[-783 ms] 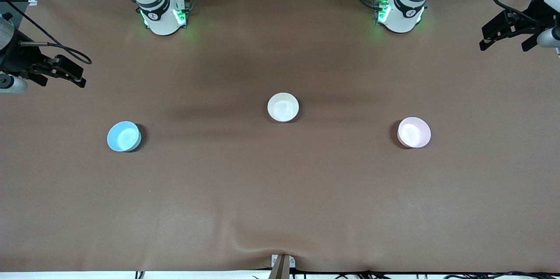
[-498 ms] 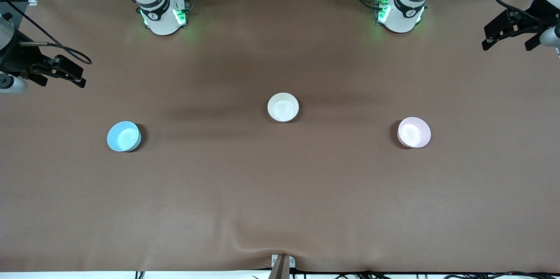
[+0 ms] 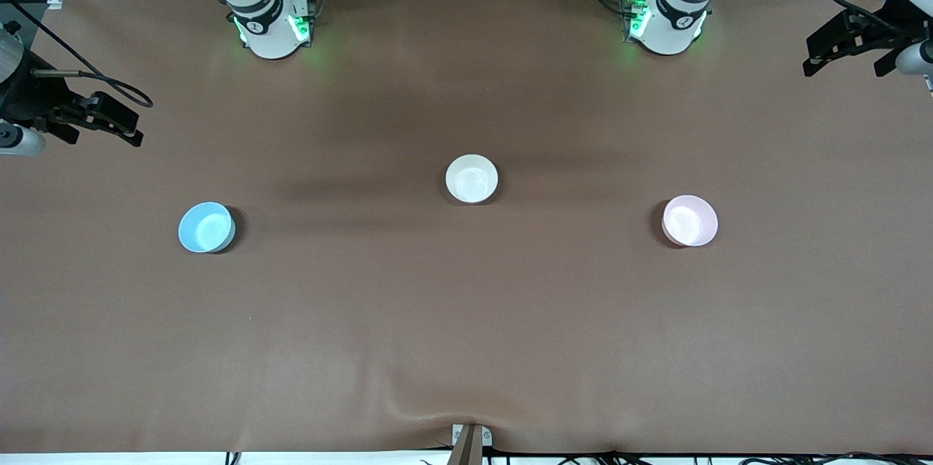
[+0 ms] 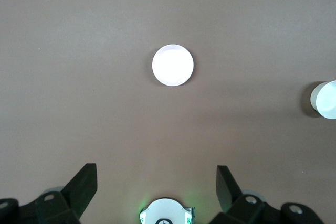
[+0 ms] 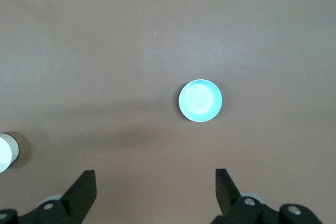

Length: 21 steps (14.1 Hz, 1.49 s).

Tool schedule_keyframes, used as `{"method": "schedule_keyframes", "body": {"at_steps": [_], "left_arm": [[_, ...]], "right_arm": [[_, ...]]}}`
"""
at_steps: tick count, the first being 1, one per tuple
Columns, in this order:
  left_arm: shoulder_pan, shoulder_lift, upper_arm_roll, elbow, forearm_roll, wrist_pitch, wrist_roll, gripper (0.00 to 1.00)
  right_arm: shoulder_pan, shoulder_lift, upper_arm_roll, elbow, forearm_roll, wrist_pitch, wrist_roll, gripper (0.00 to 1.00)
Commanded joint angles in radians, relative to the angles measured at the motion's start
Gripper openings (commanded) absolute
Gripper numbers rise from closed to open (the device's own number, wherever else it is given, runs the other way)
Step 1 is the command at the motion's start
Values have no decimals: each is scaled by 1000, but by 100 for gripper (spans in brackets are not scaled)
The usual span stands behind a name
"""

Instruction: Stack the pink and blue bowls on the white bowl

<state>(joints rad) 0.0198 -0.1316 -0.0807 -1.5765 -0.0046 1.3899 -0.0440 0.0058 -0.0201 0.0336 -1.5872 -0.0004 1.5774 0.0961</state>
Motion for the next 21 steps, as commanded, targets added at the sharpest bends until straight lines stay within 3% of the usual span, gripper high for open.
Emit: {"method": "schedule_keyframes", "body": {"at_steps": [1, 5, 9, 15, 21], "left_arm": [[9, -2, -10, -43, 5, 4, 3, 100], [25, -12, -10, -173, 5, 139, 4, 100], [46, -29, -10, -380, -18, 391, 16, 100], [74, 33, -8, -637, -17, 805, 19, 100], [81, 185, -8, -671, -17, 952, 19, 100]], "right_arm": [[-9, 5, 5, 13, 14, -4, -7, 100], [-12, 5, 5, 13, 14, -4, -7, 100], [-12, 6, 5, 13, 14, -2, -7, 100], [-12, 6, 5, 12, 14, -2, -7, 100], [-10, 5, 5, 13, 14, -5, -7, 100]]}}
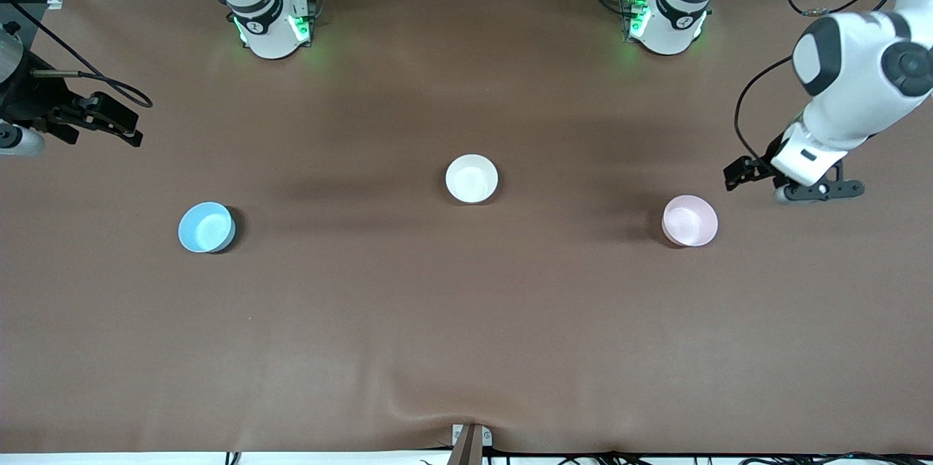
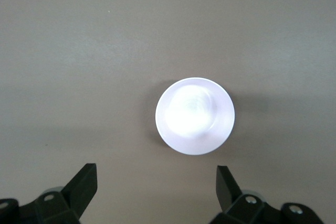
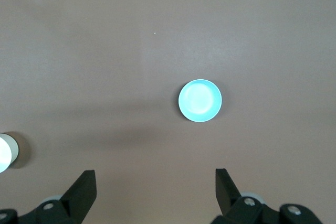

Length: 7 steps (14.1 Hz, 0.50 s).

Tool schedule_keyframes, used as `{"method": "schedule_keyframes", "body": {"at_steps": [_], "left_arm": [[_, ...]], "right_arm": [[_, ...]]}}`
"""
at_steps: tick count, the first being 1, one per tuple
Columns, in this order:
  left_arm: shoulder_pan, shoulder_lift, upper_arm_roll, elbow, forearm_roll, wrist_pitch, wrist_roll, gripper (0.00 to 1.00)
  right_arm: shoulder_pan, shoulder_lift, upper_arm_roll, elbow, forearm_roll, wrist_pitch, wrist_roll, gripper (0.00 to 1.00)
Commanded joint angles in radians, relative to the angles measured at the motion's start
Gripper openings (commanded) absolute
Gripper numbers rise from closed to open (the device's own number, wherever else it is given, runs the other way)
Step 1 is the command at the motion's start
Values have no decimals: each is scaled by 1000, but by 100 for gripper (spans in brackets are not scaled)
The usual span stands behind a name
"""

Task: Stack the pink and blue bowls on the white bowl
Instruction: 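Move the left gripper down over the pink bowl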

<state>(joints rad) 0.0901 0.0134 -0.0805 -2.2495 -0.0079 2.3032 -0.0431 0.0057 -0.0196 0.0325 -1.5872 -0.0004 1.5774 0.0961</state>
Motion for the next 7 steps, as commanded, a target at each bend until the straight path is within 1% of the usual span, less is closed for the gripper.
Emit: {"method": "schedule_keyframes", "body": {"at_steps": [1, 3, 5, 7], "left_arm": [[11, 66, -7, 2, -15, 56, 19, 100], [11, 108, -7, 2, -14, 91, 20, 99], [13, 152, -9, 2, -14, 133, 20, 89], [32, 181, -8, -4, -14, 169, 22, 86]], "right_arm": [[-12, 4, 6, 13, 14, -5, -7, 100], [-12, 4, 6, 13, 14, -7, -7, 100], [-12, 4, 6, 15, 14, -8, -7, 100], [-12, 4, 6, 15, 14, -8, -7, 100]]}}
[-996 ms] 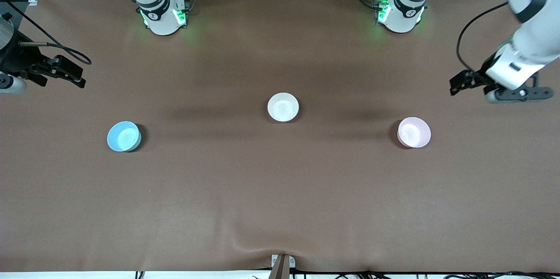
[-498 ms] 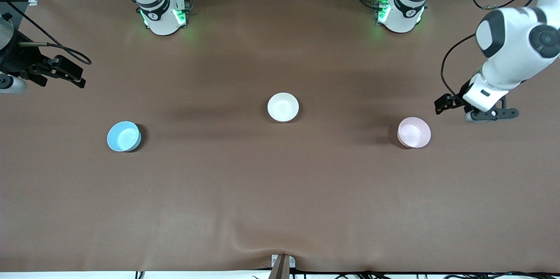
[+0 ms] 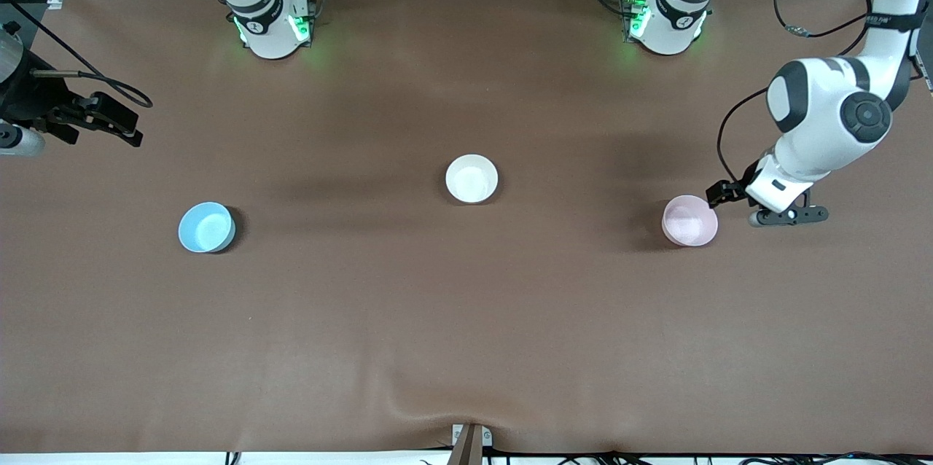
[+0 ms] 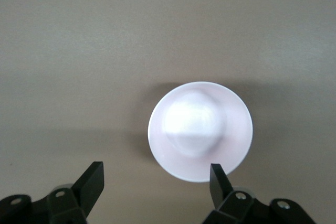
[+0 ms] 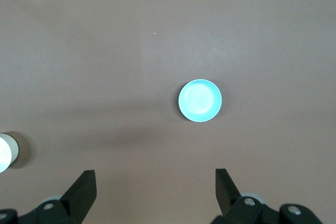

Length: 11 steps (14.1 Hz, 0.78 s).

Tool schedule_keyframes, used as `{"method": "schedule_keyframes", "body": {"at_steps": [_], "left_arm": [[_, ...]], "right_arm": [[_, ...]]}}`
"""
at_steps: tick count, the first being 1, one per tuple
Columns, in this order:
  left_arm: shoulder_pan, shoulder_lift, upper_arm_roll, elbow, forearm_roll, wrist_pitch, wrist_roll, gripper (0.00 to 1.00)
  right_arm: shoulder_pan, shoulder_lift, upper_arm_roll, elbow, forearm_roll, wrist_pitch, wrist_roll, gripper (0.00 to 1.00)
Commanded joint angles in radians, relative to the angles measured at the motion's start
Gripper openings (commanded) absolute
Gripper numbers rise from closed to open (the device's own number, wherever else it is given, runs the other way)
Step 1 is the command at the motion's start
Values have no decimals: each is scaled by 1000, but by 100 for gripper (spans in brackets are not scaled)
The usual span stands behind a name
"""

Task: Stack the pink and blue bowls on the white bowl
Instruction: 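Move the left gripper down over the pink bowl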

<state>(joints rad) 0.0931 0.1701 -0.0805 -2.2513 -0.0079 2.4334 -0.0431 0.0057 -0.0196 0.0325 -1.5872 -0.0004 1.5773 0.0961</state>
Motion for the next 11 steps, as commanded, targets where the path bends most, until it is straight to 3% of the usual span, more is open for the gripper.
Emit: {"method": "schedule_keyframes", "body": {"at_steps": [1, 5, 11], "left_arm": [[43, 43, -8, -7, -12, 64, 26, 84], [51, 109, -8, -8, -12, 139, 38, 75], [50, 150, -8, -7, -12, 153, 37, 53]], "right_arm": [[-10, 4, 6, 15, 14, -8, -7, 100], [-10, 6, 6, 13, 14, -5, -7, 100], [-12, 4, 6, 13, 14, -8, -7, 100]]}}
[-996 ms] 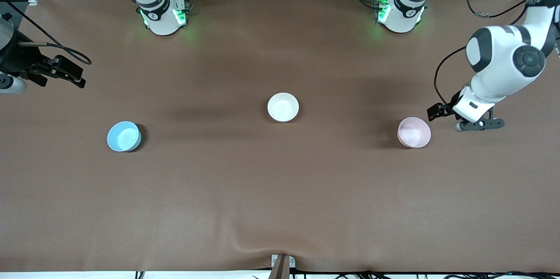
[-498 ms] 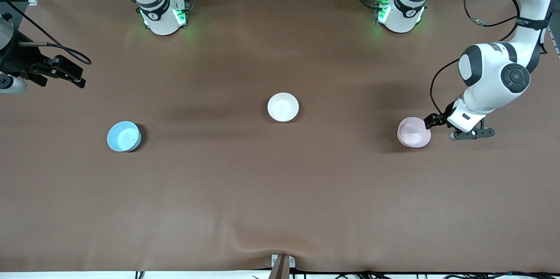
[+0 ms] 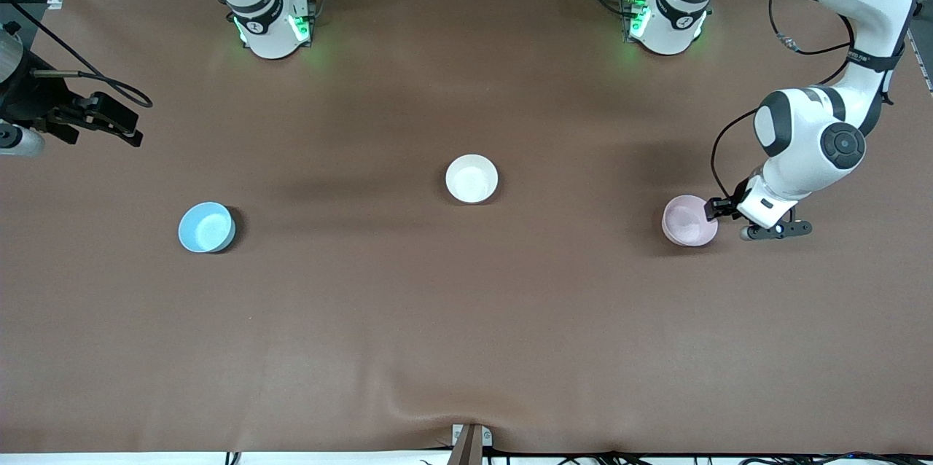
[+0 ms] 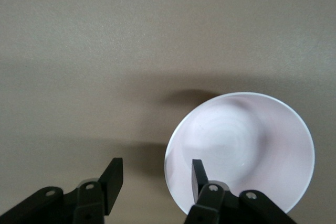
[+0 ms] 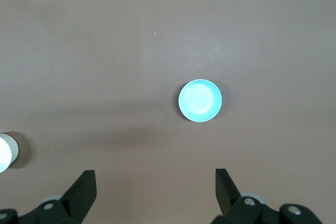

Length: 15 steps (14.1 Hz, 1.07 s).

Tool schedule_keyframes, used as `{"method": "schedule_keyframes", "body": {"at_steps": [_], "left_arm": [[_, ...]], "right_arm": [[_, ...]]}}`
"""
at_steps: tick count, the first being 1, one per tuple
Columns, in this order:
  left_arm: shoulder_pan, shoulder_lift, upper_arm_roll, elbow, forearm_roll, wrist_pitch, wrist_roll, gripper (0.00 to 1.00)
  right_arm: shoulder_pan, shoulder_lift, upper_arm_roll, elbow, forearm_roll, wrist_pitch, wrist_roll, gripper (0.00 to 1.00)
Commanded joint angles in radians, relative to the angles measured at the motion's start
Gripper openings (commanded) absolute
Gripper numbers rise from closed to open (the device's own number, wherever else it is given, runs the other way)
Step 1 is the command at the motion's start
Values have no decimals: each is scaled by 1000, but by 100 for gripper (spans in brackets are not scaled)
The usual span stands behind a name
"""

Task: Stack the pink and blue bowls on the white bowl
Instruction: 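Close the left gripper on the pink bowl rim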

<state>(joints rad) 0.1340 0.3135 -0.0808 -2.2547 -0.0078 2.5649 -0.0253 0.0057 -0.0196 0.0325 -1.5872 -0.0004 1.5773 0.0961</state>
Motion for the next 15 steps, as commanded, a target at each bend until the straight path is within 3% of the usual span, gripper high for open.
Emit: {"method": "schedule_keyframes", "body": {"at_steps": [1, 6, 8, 11, 15], "left_arm": [[9, 13, -10, -5, -12, 30, 21, 47], [6, 35, -10, -2, -12, 49, 19, 26], [-2, 39, -11, -3, -12, 54, 21, 0], [1, 21, -14, -19, -11, 54, 21, 0], [7, -88, -46, -65, -14, 40, 28, 0]], "right_arm": [[-12, 6, 6, 12, 14, -7, -7, 100], [-10, 6, 6, 10, 14, -5, -7, 100], [-10, 6, 6, 10, 14, -3, -7, 100], [-12, 6, 6, 10, 14, -3, -7, 100], [-12, 6, 6, 10, 14, -3, -7, 100]]}}
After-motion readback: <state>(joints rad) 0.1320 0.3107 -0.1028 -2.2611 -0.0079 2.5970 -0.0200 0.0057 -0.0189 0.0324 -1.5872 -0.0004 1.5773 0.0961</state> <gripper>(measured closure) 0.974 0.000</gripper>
